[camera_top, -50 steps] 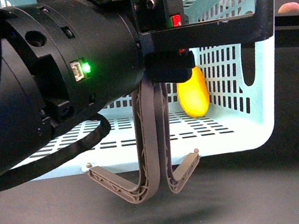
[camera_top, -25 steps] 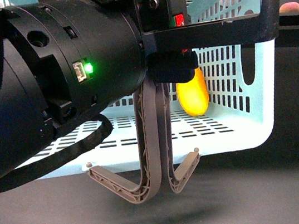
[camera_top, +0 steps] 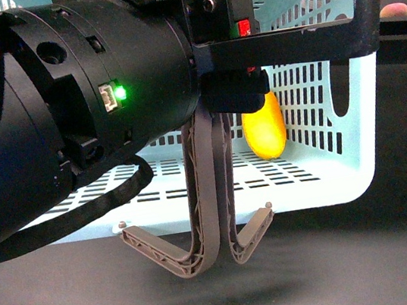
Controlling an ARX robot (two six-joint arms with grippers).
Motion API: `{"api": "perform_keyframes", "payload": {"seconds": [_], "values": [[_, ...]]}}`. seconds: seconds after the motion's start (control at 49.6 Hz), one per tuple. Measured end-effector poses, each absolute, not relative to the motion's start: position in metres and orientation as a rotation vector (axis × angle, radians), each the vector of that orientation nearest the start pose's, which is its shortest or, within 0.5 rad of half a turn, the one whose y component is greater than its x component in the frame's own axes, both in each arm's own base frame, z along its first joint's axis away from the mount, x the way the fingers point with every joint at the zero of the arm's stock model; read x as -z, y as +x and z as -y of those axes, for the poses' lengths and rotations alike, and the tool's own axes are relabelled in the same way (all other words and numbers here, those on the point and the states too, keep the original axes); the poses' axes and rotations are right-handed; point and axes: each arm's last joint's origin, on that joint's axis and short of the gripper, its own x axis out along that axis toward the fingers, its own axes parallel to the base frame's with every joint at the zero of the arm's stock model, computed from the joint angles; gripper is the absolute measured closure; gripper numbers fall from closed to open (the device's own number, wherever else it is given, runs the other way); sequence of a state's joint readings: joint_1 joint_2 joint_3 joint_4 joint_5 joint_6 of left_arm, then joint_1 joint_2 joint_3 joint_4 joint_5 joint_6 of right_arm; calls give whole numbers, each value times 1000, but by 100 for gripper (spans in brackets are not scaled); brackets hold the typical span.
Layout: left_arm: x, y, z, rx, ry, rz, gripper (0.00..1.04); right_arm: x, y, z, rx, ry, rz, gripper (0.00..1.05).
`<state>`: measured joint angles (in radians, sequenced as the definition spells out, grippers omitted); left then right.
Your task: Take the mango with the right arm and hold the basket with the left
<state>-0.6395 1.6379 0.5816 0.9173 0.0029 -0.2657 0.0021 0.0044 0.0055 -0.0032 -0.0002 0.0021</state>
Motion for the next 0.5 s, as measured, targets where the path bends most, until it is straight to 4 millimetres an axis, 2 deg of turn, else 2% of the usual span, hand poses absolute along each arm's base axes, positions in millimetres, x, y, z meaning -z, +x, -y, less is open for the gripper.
{"api": "perform_keyframes", "payload": {"seconds": [0.081,0.141,0.403,0.504], "values": [[-170,246,183,619,-212,-219,96,-165,98,0,-2,2,-2,103],[-170,246,183,619,-212,-219,96,-165,98,0,-2,1,-2,96],[-170,246,183,619,-212,-219,96,-165,98,0,-2,1,-2,56],[-170,246,183,619,-212,-219,96,-165,98,0,-2,1,-2,36]]}}
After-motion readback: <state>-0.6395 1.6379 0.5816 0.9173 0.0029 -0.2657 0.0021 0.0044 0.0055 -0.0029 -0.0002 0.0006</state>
